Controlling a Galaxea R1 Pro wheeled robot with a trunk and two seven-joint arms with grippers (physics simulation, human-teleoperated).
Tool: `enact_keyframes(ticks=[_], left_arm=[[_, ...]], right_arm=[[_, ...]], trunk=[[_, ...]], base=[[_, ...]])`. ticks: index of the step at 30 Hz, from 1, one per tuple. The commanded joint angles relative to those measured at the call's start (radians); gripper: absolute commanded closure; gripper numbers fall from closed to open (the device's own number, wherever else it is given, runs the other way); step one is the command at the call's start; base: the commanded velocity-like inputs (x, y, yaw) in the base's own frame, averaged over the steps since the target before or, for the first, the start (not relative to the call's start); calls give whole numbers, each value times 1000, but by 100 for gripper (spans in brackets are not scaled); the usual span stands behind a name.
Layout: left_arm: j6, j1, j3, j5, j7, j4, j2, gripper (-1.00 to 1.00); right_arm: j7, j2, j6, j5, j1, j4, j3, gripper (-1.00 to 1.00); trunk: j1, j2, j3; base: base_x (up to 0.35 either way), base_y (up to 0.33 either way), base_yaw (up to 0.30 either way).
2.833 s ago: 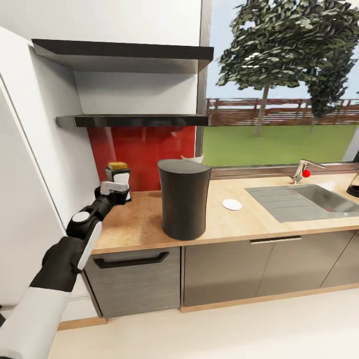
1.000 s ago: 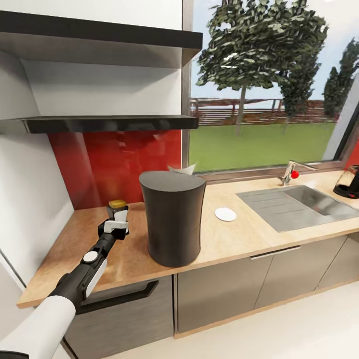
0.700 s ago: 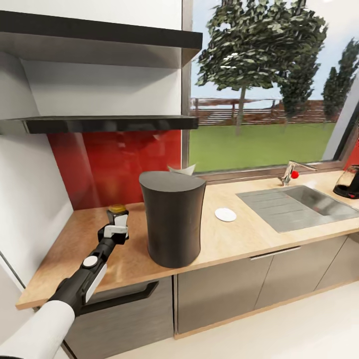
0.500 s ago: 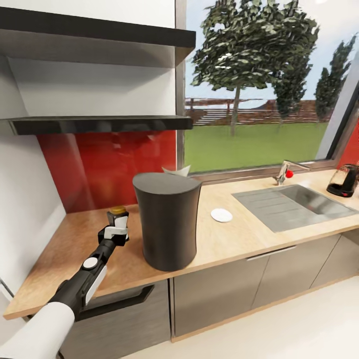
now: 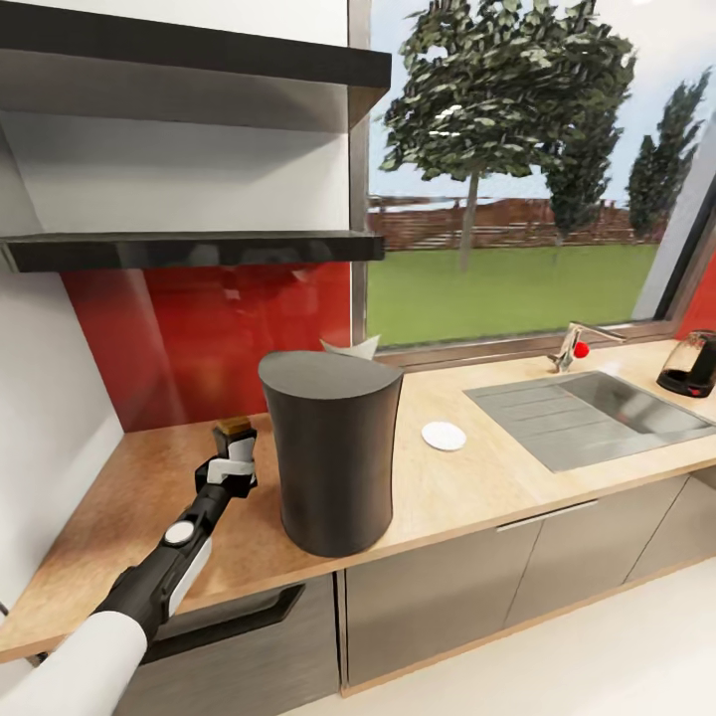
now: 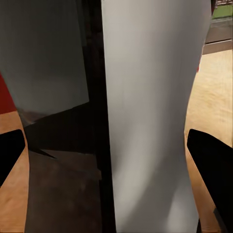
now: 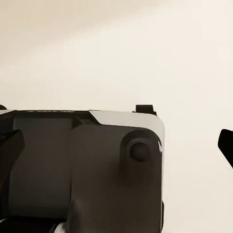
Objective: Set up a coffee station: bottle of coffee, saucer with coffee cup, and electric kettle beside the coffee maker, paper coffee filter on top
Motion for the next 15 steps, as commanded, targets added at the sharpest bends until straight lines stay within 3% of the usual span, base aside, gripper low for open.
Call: enact_keyframes(ticks=[1, 4, 11, 15], left_arm=[[-20, 3, -4, 10, -1, 0, 1, 100], [-64, 13, -4, 10, -1, 1, 1, 100], [-78, 16, -3, 11, 1, 1, 1, 100], [-79, 21, -4, 11, 1, 8, 1, 100]], right_arm=[[3, 0, -3, 10, -1, 1, -9, -100], [2, 0, -3, 10, -1, 1, -9, -100], [2, 0, -4, 10, -1, 1, -9, -100], [2, 0, -4, 10, -1, 2, -9, -100]], trunk=[[1, -2, -2], [1, -2, -2], [1, -2, -2], [1, -2, -2]], base=[[7, 0, 0], [2, 0, 0], [3, 0, 0], [192, 0, 0]])
